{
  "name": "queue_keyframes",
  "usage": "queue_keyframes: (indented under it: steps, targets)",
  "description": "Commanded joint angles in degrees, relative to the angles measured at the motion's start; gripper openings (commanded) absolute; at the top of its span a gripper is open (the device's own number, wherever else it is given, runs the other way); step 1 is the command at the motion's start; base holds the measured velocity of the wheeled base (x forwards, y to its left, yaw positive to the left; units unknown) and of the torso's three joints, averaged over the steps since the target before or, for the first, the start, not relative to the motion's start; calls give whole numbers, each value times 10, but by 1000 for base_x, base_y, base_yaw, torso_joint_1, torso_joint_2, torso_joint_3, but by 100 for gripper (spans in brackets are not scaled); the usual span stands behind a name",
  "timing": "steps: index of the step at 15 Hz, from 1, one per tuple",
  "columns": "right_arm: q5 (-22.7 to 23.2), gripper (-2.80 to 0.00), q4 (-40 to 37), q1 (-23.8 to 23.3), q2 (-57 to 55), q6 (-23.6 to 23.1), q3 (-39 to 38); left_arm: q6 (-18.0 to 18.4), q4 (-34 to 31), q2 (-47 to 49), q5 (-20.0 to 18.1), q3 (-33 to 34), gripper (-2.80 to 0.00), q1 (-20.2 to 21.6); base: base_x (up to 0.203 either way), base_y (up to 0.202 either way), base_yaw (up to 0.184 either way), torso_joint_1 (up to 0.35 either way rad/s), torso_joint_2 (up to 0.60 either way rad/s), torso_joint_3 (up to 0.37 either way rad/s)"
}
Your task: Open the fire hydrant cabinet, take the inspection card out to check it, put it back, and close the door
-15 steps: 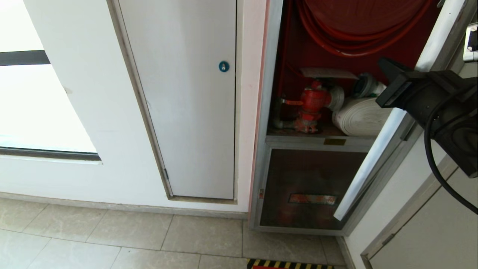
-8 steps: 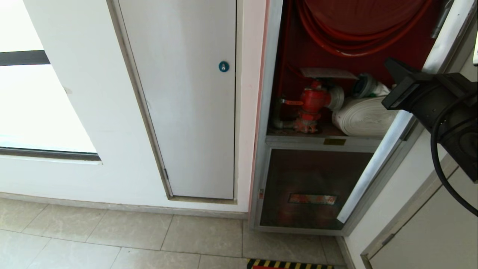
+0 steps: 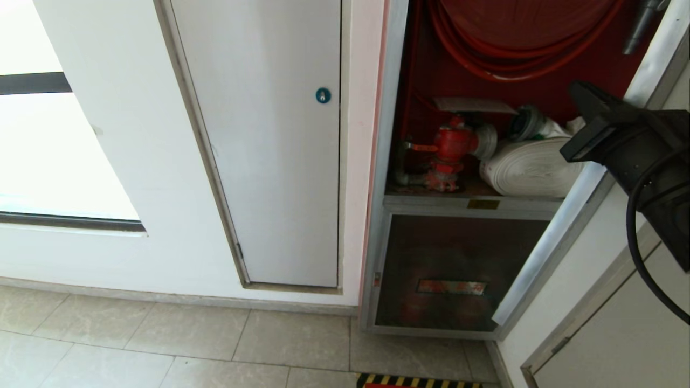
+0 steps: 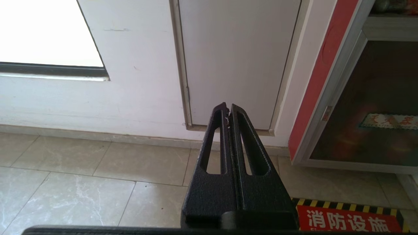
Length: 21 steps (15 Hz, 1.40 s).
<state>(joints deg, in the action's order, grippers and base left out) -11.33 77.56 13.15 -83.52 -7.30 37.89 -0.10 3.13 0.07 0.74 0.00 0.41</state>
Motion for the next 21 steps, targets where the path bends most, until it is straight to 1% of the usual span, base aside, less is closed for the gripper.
queue_keyframes:
  steps: [1, 7, 9, 11, 17, 21]
  targets:
    - [0, -280, 14, 0, 3, -3, -6, 0, 0, 0, 0, 11, -280, 0, 0, 0, 0, 0, 0, 0]
    - [-22, -280, 15, -4, 40, -11, -33, -1, 0, 0, 0, 11, -280, 0, 0, 0, 0, 0, 0, 0]
    - [-26, -280, 14, -20, 47, -11, -36, -1, 0, 0, 0, 11, -280, 0, 0, 0, 0, 0, 0, 0]
    - [-47, -280, 14, -40, 48, -12, -39, -1, 0, 0, 0, 11, -280, 0, 0, 0, 0, 0, 0, 0]
    - [-57, -280, 14, -67, 70, -11, -71, -1, 0, 0, 0, 11, -280, 0, 0, 0, 0, 0, 0, 0]
    - [-93, -280, 14, -81, 74, -11, -75, 0, 0, 0, 0, 11, -280, 0, 0, 0, 0, 0, 0, 0]
